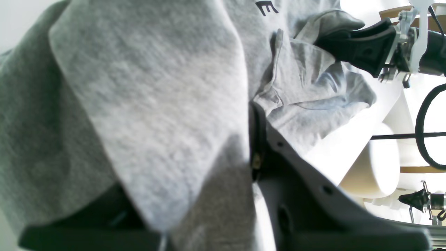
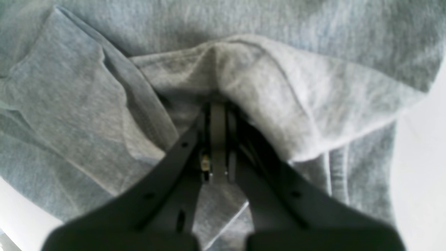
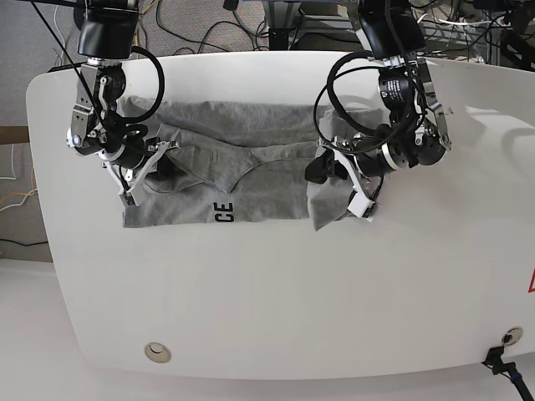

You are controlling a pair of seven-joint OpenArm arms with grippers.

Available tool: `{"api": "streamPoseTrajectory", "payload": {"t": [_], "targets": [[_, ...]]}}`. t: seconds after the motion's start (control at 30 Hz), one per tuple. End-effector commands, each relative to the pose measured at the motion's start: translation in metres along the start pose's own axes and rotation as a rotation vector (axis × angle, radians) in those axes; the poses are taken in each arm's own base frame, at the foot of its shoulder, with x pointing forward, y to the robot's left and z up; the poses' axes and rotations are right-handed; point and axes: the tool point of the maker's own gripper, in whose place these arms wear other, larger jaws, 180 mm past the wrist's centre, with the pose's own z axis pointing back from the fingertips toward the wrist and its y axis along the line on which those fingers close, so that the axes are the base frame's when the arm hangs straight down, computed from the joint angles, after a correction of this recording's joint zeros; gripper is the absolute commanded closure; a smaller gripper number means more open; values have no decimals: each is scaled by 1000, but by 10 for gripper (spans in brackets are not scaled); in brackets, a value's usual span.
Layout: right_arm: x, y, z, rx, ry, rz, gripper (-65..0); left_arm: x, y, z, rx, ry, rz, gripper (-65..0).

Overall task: Fold the T-shirt properly
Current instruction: 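Fold the shirt end held by the left gripper toward the middle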

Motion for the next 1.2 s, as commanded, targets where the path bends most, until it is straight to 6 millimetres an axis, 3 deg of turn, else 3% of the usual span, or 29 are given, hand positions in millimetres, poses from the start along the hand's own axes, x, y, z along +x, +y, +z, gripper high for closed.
{"api": "streamPoseTrajectory", "payload": {"t": [0.0, 0.2, 0.27, 0.37, 0.4, 0.43, 0.6, 0.67, 0.77, 0.9, 1.03, 1.17], "targets": [[-33, -10, 0, -57, 147, 19, 0, 13, -5, -2, -29, -46, -3, -116], [-31, -10, 0, -57, 145, 20, 0, 22, -6, -3, -38, -56, -19, -498], [-31, -10, 0, -57, 145, 20, 0, 35, -22, -6, -105, -84, -36, -572], [-31, -10, 0, -57, 143, 20, 0, 55, -65, -9, -273, -152, -68, -585], [-31, -10, 0, -57, 143, 20, 0, 63, -68, -4, -289, -175, -83, -585], [-31, -10, 0, -57, 143, 20, 0, 67, -63, 1, -276, -180, -98, -585], [-30, -11, 1, -58, 142, 21, 0, 56, 12, 43, -72, -114, -140, -585], [-30, -11, 1, -58, 142, 21, 0, 51, 34, 59, -15, -91, -147, -585], [-30, -11, 0, -57, 142, 21, 0, 43, 43, 65, 10, -60, -150, -585], [-30, -3, -4, -41, 138, 12, 0, 25, 36, 47, -8, 20, -160, -585], [-30, -1, -5, -37, 137, 10, 0, 8, 6, 9, -42, 103, -254, -585], [-30, 0, -5, -35, 136, 9, 0, -3, -14, -16, -47, 154, -312, -585]]}}
